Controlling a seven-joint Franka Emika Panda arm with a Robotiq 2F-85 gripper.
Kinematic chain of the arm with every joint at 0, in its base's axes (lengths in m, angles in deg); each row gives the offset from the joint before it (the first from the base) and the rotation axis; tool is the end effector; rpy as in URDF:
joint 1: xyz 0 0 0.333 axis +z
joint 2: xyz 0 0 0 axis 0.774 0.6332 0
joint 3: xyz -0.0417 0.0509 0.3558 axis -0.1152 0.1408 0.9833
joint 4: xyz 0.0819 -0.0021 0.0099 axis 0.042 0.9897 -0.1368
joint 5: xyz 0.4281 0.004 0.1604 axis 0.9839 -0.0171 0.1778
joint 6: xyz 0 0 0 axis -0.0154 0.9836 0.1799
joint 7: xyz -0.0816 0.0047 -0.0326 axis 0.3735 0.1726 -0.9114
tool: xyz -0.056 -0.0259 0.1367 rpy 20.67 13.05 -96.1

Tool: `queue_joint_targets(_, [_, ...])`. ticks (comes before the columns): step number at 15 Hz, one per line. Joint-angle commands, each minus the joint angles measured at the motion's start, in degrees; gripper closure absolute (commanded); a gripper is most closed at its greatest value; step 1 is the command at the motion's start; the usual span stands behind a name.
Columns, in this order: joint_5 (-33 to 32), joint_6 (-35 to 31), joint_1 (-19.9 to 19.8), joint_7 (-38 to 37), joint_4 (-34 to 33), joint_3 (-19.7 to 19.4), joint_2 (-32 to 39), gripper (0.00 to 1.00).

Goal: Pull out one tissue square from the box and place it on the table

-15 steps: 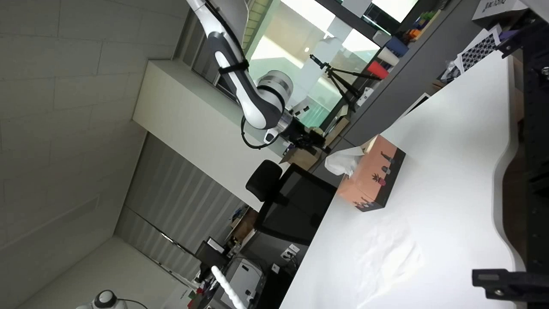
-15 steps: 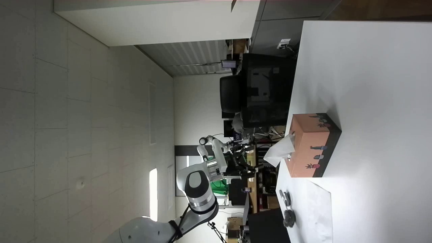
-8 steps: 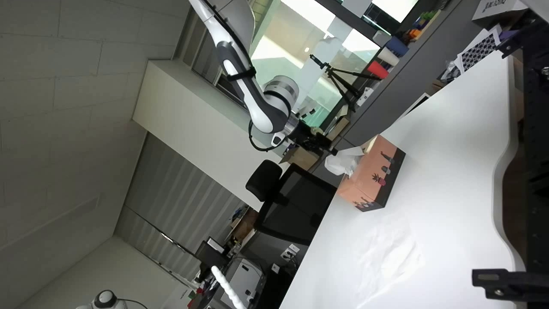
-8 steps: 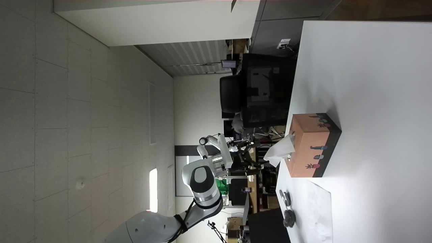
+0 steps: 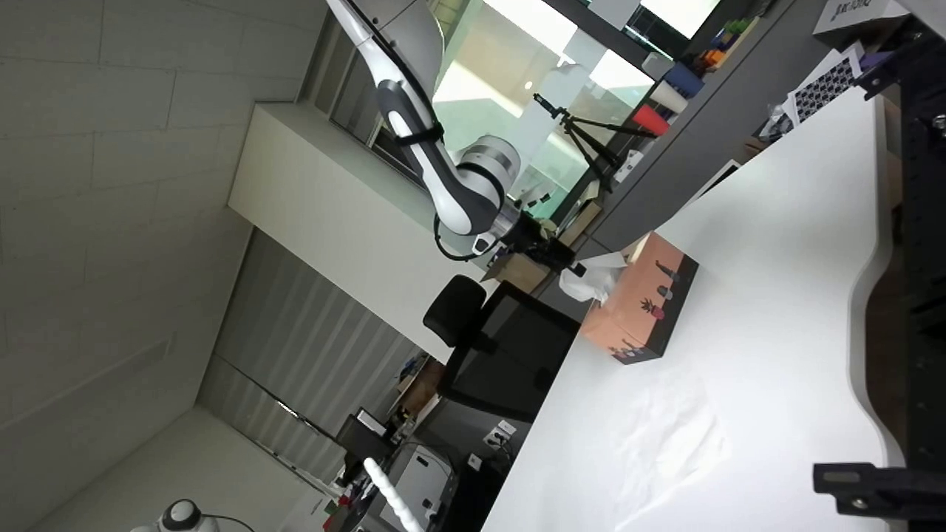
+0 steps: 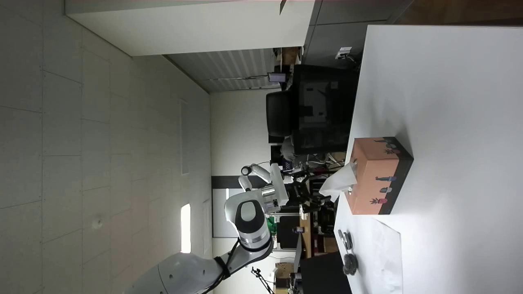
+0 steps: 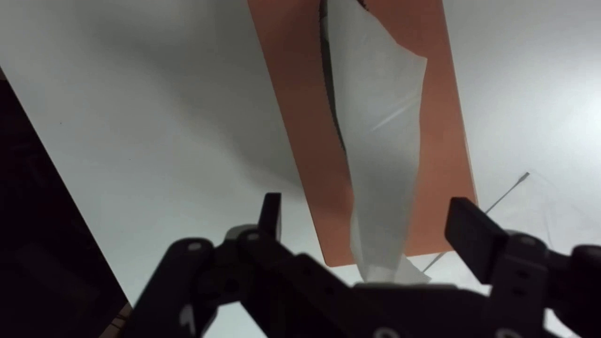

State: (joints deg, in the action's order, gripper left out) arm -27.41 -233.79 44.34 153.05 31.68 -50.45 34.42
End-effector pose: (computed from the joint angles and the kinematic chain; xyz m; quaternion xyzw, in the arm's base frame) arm 0.6765 -0.0929 0.1995 0.8117 0.5708 0.0598 0.1081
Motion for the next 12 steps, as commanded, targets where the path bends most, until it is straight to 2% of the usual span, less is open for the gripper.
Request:
queue_joint_targets(1, [0.7,-0.9,-1.1,-3.3,-1.1,1.1,0.7,0.4])
queue_joint_targets(9, [2.8,1.5,-2.5,-4.9,-1.8,2.0,0.5,0.95])
queue_joint_targets(10, [3.4,2.6,-2.7,-4.8,-1.8,2.2,0.3,0.99])
queue_joint_targets(12, [4.8,4.4,-3.2,-4.6,-1.6,2.9,-0.8,1.0])
